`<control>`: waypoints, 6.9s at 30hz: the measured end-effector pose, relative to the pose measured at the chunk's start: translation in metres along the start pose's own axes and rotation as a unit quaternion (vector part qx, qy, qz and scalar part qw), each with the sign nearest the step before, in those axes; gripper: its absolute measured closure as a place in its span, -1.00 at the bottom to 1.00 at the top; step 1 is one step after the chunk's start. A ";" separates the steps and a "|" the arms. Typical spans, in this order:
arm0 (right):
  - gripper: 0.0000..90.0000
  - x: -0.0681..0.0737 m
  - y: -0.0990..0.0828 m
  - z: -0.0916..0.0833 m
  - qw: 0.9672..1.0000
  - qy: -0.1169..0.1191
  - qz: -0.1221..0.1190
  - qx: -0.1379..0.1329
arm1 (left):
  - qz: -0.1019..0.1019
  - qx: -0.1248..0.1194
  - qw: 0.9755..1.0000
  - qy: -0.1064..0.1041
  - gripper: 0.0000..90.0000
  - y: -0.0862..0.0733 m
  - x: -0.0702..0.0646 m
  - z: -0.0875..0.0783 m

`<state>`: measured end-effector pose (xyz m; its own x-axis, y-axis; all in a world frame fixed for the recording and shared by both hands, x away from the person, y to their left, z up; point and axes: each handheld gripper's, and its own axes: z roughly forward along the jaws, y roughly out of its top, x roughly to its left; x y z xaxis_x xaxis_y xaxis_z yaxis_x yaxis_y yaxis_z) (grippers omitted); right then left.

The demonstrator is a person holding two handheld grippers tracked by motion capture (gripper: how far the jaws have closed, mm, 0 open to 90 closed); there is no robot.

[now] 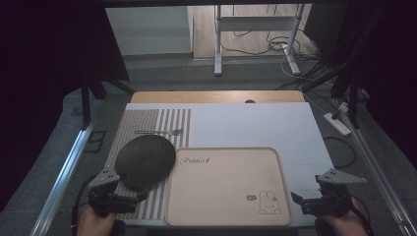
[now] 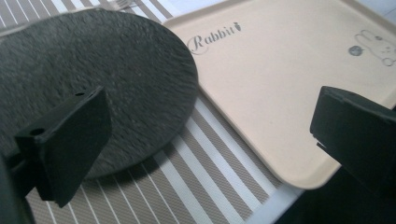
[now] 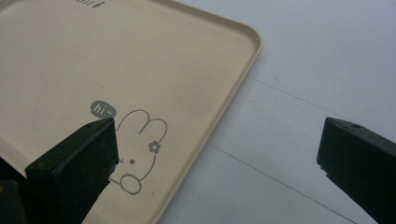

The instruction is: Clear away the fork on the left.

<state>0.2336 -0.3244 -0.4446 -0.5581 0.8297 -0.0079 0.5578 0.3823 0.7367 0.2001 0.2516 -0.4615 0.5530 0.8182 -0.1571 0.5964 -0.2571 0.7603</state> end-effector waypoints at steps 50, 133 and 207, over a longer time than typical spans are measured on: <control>-1.00 -0.001 0.000 0.002 1.000 0.011 -0.004 0.008 | -0.075 0.064 0.993 0.063 -1.00 0.075 0.113 0.081; -1.00 0.001 0.001 0.004 1.000 0.015 -0.017 0.018 | -0.084 0.158 0.982 0.063 -0.27 0.117 0.193 0.150; -1.00 0.002 0.001 0.004 0.999 0.022 -0.024 0.019 | 0.146 0.287 0.946 0.049 0.93 0.172 0.183 0.168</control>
<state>0.2360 -0.3207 -0.4466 -0.6111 0.7915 -0.0132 0.5519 0.4379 0.7097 0.5018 0.2710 -0.4655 0.7027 0.7061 0.0876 0.6599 -0.6928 0.2908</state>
